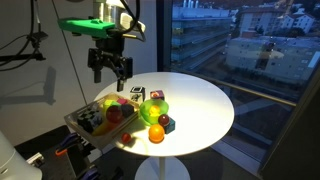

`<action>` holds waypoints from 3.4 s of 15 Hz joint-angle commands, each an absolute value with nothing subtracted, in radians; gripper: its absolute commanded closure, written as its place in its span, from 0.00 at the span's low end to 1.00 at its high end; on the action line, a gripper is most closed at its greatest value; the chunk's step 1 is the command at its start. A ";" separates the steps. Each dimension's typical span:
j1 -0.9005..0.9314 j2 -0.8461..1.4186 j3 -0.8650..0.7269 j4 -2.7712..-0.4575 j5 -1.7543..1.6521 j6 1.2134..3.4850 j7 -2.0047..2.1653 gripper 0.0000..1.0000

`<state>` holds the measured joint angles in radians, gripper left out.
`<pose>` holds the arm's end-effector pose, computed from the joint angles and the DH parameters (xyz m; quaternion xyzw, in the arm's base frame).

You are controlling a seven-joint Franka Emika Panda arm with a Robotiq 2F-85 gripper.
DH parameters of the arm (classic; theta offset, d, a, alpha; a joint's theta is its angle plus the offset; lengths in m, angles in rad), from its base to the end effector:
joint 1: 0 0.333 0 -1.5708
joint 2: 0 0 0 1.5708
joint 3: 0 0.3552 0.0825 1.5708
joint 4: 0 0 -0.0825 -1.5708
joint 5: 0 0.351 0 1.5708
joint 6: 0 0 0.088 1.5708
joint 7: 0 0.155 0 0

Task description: Remove the plastic apple from the crate and put it on the table

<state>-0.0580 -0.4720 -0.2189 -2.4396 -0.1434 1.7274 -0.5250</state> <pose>0.2998 -0.1105 0.4515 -0.9792 -0.1600 0.1215 0.0284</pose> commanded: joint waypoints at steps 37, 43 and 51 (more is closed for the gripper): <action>0.036 -0.166 -0.009 -2.539 -0.080 2.143 -0.258 0.00; 0.036 -0.165 -0.009 -2.539 -0.080 2.143 -0.258 0.00; 0.038 -0.146 -0.013 -2.581 -0.059 2.270 -0.280 0.00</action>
